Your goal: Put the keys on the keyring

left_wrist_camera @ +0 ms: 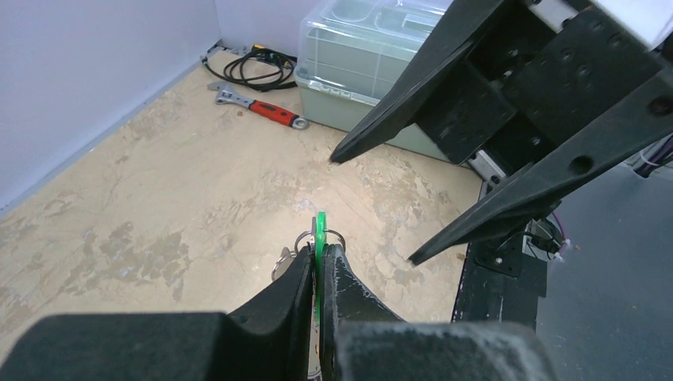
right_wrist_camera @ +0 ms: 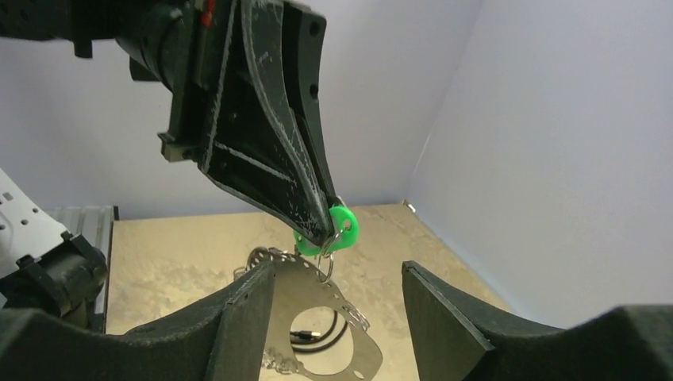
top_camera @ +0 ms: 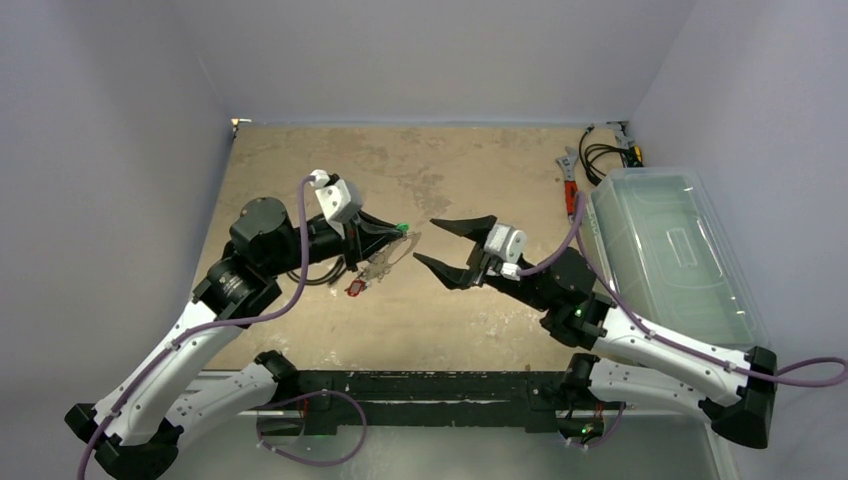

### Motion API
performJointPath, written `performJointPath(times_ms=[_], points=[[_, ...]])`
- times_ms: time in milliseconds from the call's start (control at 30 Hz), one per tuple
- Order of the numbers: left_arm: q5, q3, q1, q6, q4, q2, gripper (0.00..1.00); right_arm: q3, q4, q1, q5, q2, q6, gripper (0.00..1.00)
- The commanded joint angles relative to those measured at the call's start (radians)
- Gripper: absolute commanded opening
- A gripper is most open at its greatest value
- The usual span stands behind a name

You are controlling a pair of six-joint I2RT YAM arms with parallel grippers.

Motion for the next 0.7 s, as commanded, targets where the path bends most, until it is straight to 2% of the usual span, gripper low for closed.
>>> performJointPath(times_ms=[0,233,333,433,533,667], points=[[0.059,0.049,0.004,0.010,0.075,-0.003,0.00,0.047,0.031,-0.001,-0.015,0.061,0.001,0.64],[0.044,0.055,0.004,0.042,0.038,0.004,0.00,0.068,0.039,-0.002,-0.009,0.115,-0.003,0.60],[-0.031,0.060,0.003,0.045,0.018,0.030,0.00,0.073,0.029,-0.002,0.026,0.120,-0.001,0.60],[-0.113,0.064,0.004,0.011,0.039,0.079,0.00,0.053,0.017,-0.002,0.138,0.103,0.011,0.61],[-0.173,0.082,0.005,-0.029,0.049,0.154,0.00,0.014,-0.015,-0.002,0.205,0.059,0.045,0.63],[-0.207,0.120,0.005,-0.100,0.071,0.263,0.00,-0.009,-0.076,-0.002,0.253,-0.010,0.092,0.72]])
